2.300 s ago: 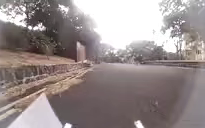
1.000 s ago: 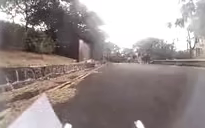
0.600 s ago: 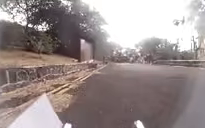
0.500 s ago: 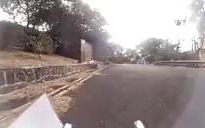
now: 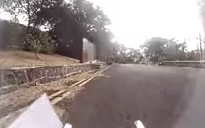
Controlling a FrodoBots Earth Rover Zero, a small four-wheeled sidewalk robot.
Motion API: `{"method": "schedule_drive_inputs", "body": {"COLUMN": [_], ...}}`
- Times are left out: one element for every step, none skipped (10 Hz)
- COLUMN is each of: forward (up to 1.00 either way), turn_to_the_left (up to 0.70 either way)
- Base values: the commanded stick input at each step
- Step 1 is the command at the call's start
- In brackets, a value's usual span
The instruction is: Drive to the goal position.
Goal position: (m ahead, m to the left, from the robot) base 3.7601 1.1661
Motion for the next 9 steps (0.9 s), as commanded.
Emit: {"method": "schedule_drive_inputs", "body": {"forward": [1.00,1.00,1.00,1.00,1.00,1.00,1.00,1.00,1.00], "turn_to_the_left": [-0.14,-0.08,-0.02,0.00,0.00,0.00,-0.09,-0.20,0.00]}}
